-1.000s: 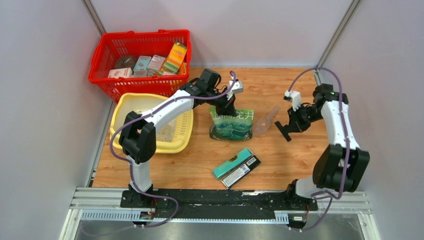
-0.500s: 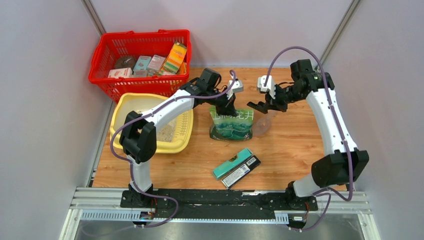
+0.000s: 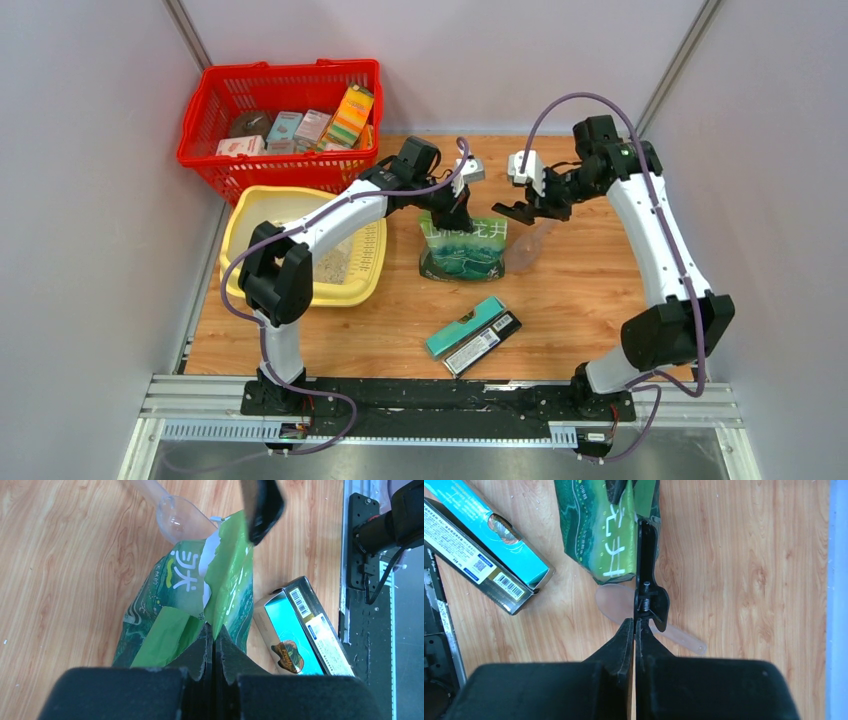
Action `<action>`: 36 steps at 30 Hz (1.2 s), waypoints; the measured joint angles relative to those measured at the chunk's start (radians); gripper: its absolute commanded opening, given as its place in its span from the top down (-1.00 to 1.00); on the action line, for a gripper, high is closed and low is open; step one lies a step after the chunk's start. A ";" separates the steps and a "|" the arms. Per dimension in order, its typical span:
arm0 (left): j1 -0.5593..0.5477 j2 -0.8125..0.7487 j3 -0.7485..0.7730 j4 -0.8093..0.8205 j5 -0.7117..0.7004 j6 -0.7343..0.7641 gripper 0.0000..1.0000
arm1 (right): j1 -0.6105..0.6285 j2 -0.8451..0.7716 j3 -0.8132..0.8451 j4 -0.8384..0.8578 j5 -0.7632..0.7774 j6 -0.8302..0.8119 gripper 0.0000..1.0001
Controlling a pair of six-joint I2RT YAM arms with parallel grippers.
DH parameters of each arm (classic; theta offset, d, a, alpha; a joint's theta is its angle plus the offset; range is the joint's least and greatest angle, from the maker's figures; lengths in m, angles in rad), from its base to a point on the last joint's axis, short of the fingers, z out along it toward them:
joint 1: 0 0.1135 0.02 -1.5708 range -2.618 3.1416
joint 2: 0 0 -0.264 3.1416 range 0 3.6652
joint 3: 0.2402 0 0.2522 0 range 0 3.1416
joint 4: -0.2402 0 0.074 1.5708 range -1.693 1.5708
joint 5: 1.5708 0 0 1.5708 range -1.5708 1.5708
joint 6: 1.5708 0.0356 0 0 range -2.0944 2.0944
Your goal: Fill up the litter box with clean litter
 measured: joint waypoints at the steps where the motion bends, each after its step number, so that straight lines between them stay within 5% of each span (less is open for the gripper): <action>1: 0.000 0.000 0.000 0.001 0.000 -0.002 1.00 | 0.000 -0.020 -0.007 0.002 0.002 0.006 1.00; 11: 0.001 0.000 -0.004 0.010 -0.003 -0.029 0.96 | 0.028 -0.232 -0.164 -0.004 0.016 0.052 1.00; 17: 0.004 0.000 -0.011 0.019 0.007 -0.032 0.88 | 0.080 -0.171 -0.231 -0.003 0.059 0.171 1.00; 24: 0.007 0.000 -0.011 0.025 0.030 -0.039 0.46 | 0.092 -0.107 -0.225 0.000 0.124 0.268 1.00; 36: 0.013 0.000 -0.011 0.059 0.060 -0.080 0.30 | 0.106 -0.050 -0.141 0.072 0.125 0.369 1.00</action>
